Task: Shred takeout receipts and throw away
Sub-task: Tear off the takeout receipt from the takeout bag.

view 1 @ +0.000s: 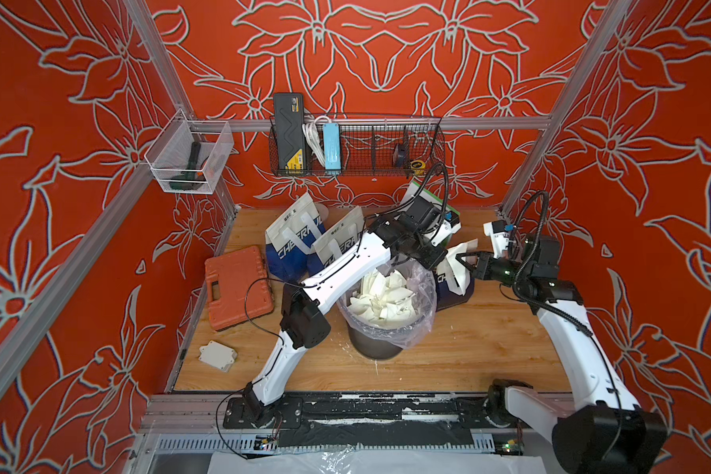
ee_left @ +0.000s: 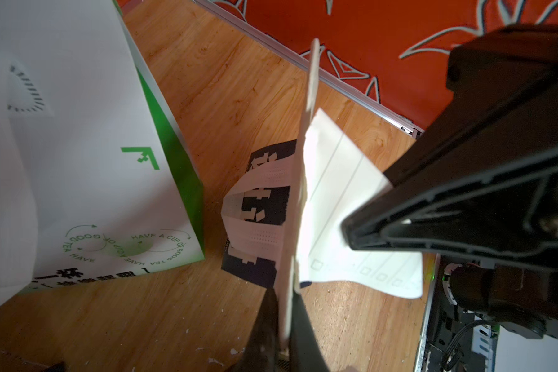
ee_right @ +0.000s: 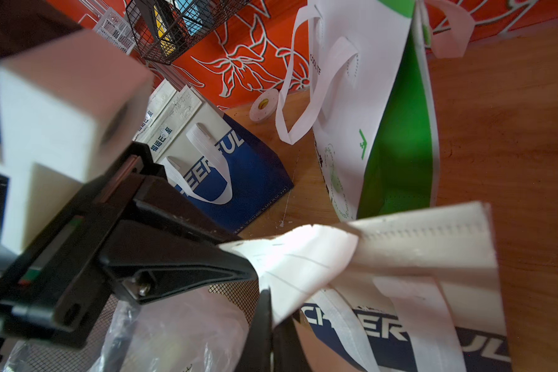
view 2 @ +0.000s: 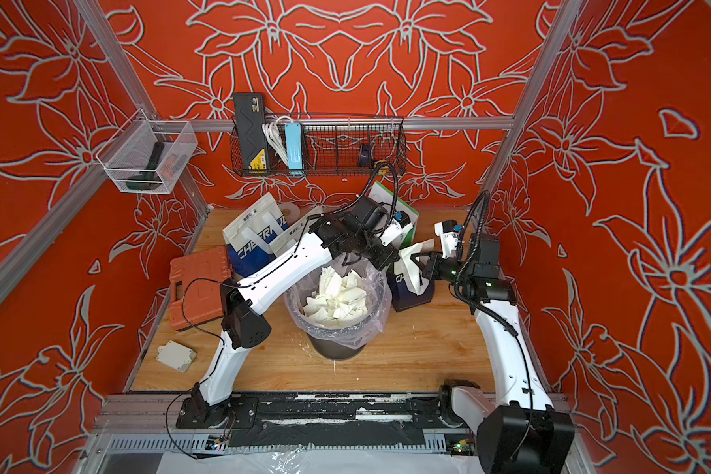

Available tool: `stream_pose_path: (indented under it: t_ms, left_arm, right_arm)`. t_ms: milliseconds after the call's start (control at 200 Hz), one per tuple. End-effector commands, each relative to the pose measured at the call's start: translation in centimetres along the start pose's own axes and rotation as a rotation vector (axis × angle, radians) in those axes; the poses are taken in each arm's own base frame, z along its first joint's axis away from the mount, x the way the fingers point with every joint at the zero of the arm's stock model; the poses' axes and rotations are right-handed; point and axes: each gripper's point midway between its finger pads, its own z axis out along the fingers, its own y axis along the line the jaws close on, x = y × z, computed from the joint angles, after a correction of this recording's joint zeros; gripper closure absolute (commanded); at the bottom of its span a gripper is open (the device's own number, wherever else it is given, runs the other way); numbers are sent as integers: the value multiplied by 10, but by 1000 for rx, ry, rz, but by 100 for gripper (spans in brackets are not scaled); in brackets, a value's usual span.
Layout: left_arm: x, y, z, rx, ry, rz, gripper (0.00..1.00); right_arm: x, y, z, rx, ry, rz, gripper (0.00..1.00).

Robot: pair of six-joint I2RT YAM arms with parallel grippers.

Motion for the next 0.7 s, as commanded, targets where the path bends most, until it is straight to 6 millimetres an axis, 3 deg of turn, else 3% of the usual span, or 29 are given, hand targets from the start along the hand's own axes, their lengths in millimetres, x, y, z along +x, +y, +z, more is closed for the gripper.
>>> stream_pose_path:
  t_ms: [0,135,340,561,696]
  left_arm:
    - [3,3,-8,-12,18,1,90]
    - [-1,4,-8,-13,4,4,98]
    - [-3,3,-5,-4,-7,24,100]
    - [1,12,-3,-53,8,66,100]
    - [-1,10,-3,-46,3,79,100]
  right_arm:
    - [-15,11,-6,-23,-36,-46,100]
    - [-17,15,-7,-49,-41,-40,100]
    - [-19,26,-6,-122,-51,-24,100]
    - [-47,49,-18,-176,-147,-35,100]
    - [-55,49,-19,-177,-178,-35,100]
